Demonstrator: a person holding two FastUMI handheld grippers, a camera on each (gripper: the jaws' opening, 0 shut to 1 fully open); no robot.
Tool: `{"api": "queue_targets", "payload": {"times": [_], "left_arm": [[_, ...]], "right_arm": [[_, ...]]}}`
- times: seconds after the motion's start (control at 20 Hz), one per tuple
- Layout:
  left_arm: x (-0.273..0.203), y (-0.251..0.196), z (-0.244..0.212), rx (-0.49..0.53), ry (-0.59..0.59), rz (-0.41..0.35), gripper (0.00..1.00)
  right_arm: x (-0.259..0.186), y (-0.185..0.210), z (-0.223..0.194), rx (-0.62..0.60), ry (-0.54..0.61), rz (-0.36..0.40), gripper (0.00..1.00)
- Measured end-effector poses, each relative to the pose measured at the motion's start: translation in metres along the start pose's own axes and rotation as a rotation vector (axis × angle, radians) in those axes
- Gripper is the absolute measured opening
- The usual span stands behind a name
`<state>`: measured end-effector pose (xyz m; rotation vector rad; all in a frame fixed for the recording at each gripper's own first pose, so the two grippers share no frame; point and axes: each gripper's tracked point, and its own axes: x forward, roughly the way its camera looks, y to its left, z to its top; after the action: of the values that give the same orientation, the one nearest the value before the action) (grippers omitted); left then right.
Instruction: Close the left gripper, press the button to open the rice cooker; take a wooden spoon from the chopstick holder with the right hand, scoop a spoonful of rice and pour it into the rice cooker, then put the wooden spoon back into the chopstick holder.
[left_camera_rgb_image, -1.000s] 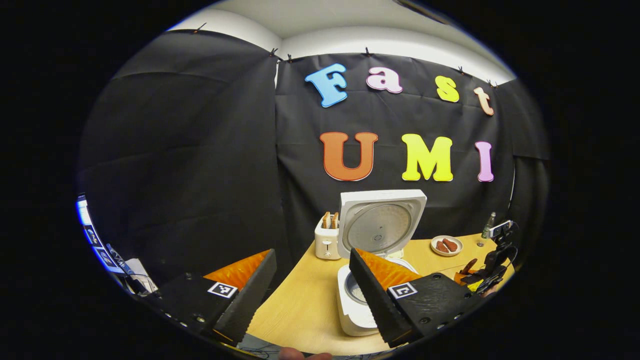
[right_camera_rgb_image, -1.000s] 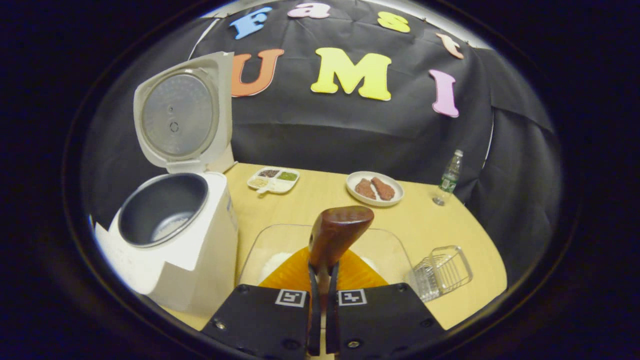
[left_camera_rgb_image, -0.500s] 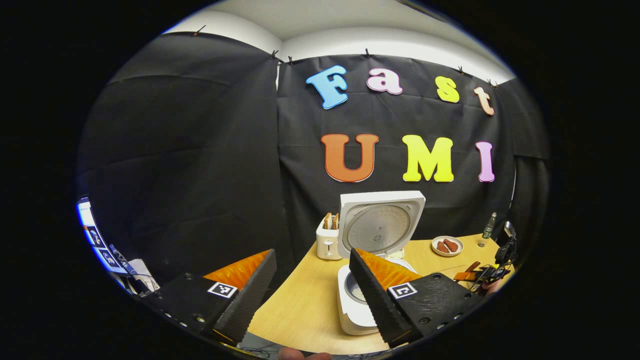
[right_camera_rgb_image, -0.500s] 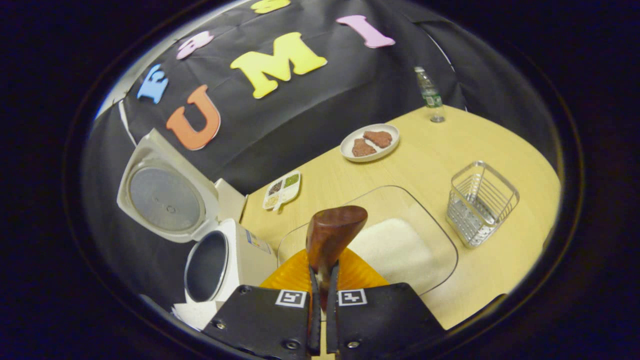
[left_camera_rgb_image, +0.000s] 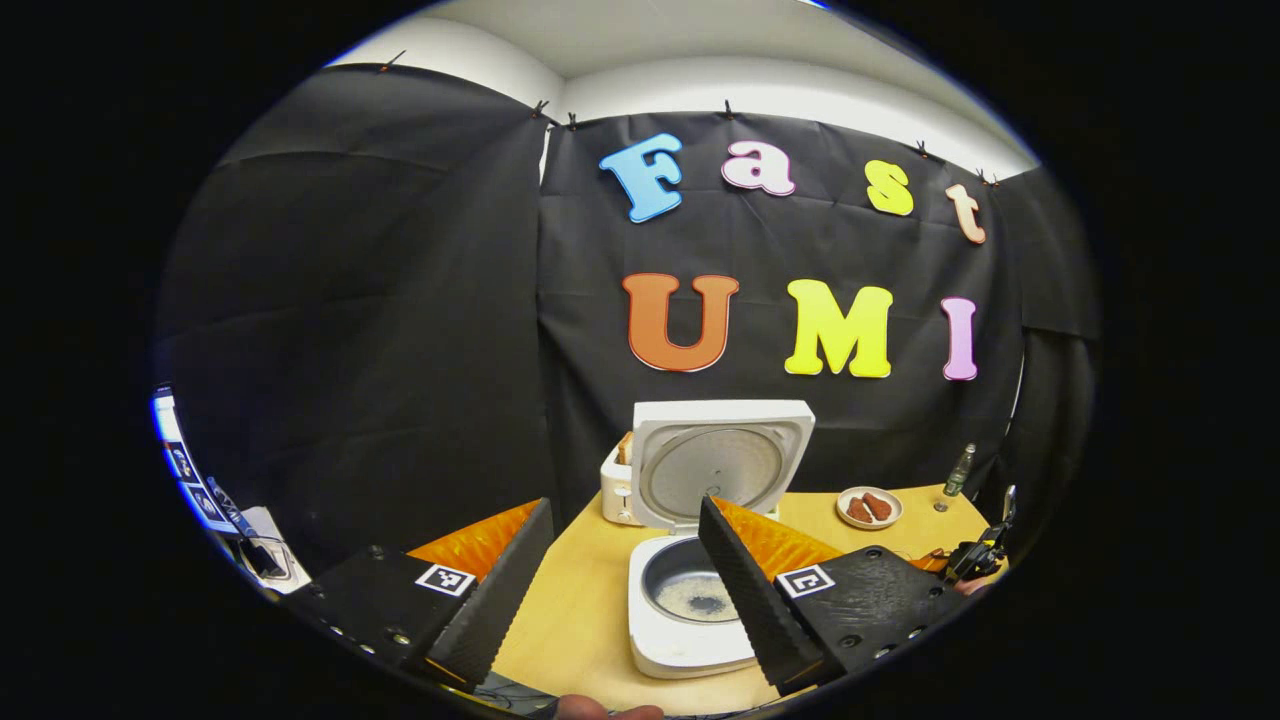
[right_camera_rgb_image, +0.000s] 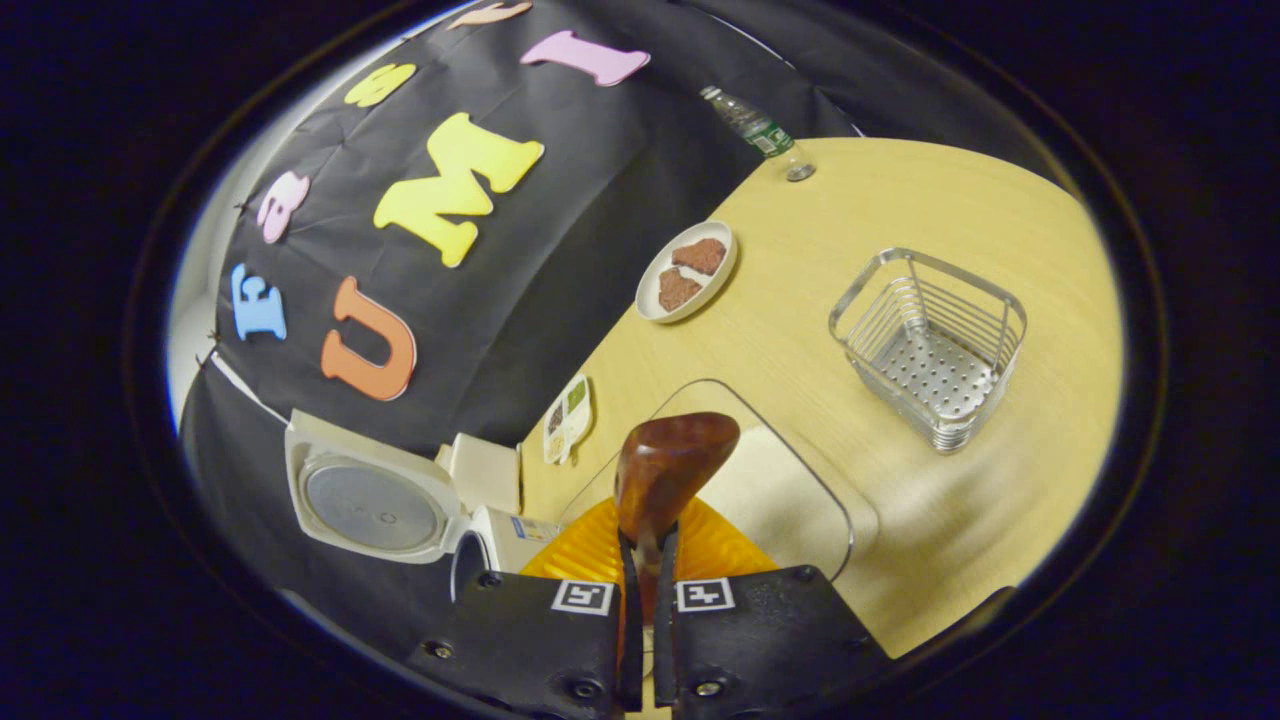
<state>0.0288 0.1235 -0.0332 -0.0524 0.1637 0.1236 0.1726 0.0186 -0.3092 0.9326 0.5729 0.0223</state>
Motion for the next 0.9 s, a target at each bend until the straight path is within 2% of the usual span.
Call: {"api": "queue_targets", "payload": {"times": [0.15,0.35,0.65,0.9], "left_arm": [[0.001,-0.012,0.001,0.001,-0.001,0.002,0.94],[0.002,-0.026,0.005,-0.013,-0.010,-0.006,0.94],[-0.006,-0.011,0.009,-0.034,-0.048,0.038,0.94],[-0.023,0.034,-0.002,-0.037,-0.048,0.102,0.94]], "right_arm": [[-0.012,-0.002,0.023,0.090,-0.018,0.039,0.10],[-0.033,0.021,0.052,0.080,-0.041,0.079,0.10],[-0.046,0.114,0.065,0.026,-0.047,0.188,0.10],[-0.028,0.202,0.034,-0.057,0.010,0.284,0.09]]}}
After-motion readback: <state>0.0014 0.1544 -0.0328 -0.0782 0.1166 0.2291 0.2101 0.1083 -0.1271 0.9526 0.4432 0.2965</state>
